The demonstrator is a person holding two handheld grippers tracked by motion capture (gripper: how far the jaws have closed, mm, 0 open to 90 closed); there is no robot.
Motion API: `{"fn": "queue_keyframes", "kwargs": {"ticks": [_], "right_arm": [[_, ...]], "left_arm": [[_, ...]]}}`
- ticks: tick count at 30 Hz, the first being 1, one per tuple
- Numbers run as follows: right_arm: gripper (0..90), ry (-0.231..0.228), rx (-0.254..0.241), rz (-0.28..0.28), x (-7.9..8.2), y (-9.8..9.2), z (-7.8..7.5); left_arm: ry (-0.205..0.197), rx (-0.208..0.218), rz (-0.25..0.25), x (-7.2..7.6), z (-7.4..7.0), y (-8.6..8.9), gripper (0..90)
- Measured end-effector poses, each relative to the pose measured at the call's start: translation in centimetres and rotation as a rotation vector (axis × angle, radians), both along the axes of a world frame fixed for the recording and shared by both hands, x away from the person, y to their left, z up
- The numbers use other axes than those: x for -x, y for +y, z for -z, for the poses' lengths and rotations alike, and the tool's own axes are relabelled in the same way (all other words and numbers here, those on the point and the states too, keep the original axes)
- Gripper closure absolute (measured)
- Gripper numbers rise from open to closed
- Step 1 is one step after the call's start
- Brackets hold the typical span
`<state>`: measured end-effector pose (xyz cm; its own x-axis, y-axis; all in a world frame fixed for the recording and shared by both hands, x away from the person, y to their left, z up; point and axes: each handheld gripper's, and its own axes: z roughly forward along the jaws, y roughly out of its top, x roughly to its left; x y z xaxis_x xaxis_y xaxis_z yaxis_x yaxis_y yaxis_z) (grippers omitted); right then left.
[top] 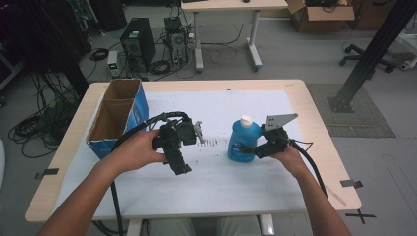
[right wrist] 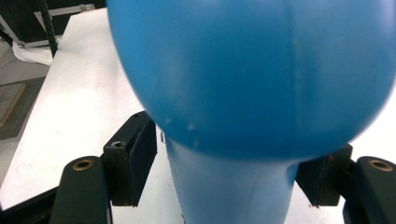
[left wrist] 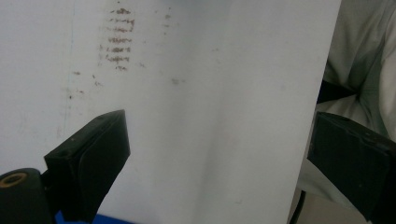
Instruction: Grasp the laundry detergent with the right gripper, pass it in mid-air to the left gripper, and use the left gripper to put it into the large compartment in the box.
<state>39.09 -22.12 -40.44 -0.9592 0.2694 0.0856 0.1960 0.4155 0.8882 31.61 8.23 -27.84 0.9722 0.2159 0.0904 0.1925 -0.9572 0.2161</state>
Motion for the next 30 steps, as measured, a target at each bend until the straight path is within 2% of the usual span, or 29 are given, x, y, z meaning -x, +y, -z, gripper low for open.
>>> {"fn": "queue_keyframes", "kwargs": {"ticks": [16, 30], "right_arm": [[39.0, -0.012, 0.001, -0.005, -0.04, -0.06, -0.11], [42.0, -0.016, -0.001, -0.001, -0.03, -0.08, -0.13]], "left_arm": [[0.002, 0.0, -0.001, -0.01, 0.05, -0.01, 6.0], [0.002, 0.001, -0.008, -0.07, 0.16, 0.23, 6.0]]}}
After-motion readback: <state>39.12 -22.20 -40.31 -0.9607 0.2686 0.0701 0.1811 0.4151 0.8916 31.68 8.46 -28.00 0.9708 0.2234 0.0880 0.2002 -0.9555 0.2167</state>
